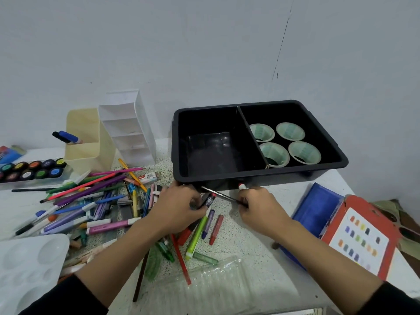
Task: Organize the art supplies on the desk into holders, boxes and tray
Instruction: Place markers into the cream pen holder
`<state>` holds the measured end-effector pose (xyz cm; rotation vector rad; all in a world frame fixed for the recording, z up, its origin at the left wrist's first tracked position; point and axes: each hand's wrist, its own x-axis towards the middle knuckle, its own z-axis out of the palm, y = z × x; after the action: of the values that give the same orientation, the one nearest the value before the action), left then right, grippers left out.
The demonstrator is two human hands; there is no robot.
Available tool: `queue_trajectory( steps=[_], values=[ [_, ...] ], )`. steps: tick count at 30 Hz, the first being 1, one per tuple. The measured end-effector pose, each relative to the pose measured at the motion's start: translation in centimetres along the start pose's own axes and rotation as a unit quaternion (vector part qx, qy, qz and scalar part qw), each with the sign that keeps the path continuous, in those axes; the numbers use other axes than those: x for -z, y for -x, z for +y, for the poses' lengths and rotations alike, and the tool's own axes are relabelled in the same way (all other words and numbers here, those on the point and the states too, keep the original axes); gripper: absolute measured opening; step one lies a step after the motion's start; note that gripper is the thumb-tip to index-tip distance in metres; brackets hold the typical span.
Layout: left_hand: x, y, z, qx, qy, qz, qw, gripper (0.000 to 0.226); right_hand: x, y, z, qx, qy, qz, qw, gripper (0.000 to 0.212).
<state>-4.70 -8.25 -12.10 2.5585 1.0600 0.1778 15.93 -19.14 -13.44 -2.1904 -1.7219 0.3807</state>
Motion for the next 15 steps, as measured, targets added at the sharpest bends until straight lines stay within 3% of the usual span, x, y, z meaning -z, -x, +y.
queue_trajectory(
  steps=[4,9,13,15],
  values=[
    [1.4,0.7,0.3,-0.064,0.049,-0.001,0.997,0.025,0.0,-0.5,0.7,-0.010,0.017,-0.015,1.000,0.029],
    [2.4,2.2,-0.2,-0.164,0.124,-0.010,0.979,0.029,-0.1,-0.3,0.0,0.052,-0.019,0.010,0.998,0.025],
    [3.3,3.0,-0.6,-0.148,0.180,0.026,0.972,0.026,0.6,-0.2,-1.9,0.114,-0.095,0.004,0.989,0.018],
    [3.7,3.3,-1.4,-0.128,0.205,0.054,0.969,0.025,1.0,-0.3,-2.9,0.074,-0.197,-0.069,0.975,0.018]
  ],
)
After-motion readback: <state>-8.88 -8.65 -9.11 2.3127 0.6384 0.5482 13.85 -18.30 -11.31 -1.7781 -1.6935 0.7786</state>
